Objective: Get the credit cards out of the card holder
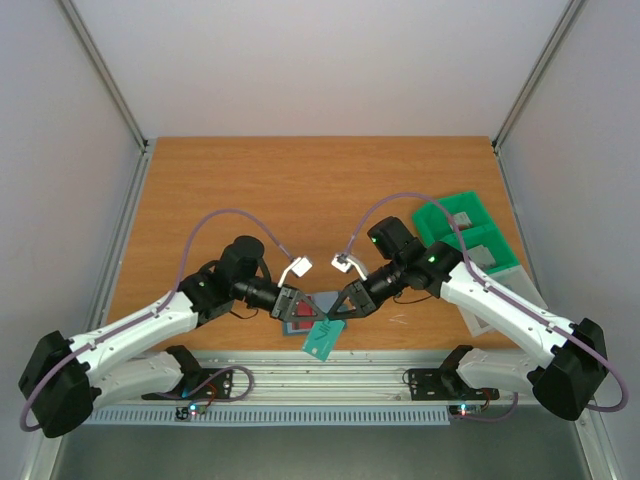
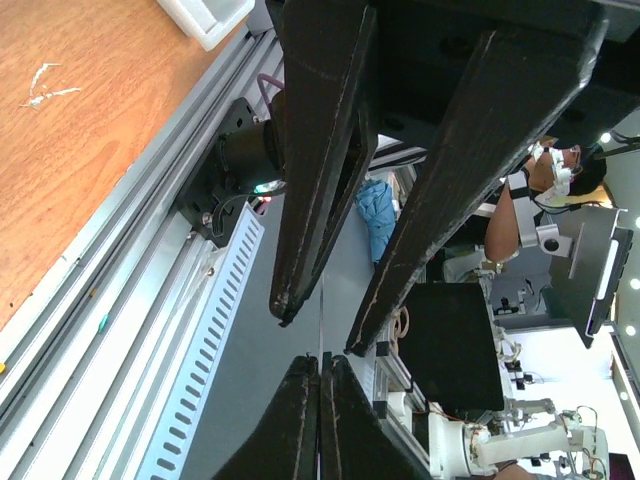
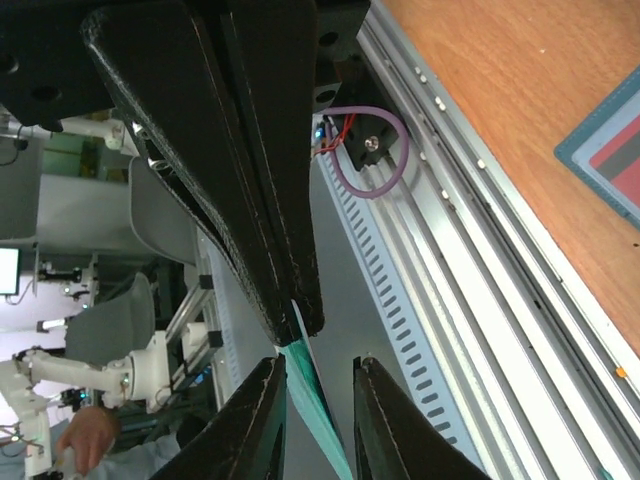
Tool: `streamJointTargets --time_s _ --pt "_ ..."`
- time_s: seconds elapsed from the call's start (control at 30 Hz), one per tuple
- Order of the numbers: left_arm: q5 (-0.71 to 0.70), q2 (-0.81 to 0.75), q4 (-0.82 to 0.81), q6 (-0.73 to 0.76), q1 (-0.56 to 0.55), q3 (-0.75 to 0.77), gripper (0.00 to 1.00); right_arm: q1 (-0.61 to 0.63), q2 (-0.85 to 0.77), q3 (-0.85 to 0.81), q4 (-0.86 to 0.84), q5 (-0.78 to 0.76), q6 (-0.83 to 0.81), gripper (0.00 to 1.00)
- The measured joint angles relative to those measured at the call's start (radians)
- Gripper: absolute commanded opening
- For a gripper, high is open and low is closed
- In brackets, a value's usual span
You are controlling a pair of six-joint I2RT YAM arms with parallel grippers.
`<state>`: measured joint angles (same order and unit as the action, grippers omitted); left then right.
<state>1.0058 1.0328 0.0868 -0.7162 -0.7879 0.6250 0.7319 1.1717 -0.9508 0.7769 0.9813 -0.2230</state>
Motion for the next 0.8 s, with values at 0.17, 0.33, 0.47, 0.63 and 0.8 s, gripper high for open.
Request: streamJointTargets --time_s 0.17,0.33,0.47,0.63,0.8 --pt "-0.001 -0.002 0.003 0.016 0.000 0.011 0.01 0.000 0.000 0.002 -0.009 0.023 -0.002 0.01" --pt "-0.009 -0.013 0.018 0.023 0.000 0.013 0.07 -0.002 -0.004 0.004 -0.018 0.043 -0.002 0.01" --pt "-0.060 -0.022 0.064 0.037 -0.001 0.032 0.27 -0.002 -0.014 0.018 -0.053 0.036 0.027 0.01" --pt "-0.154 -0.045 0.120 0.066 -0.001 0.080 0.51 -0.002 -0.051 0.073 -0.118 -0.010 0.106 0.01" --pt "-0.240 -0.086 0.175 0.088 -0.001 0.102 0.76 -0.002 -0.090 0.095 -0.169 -0.086 0.190 0.01"
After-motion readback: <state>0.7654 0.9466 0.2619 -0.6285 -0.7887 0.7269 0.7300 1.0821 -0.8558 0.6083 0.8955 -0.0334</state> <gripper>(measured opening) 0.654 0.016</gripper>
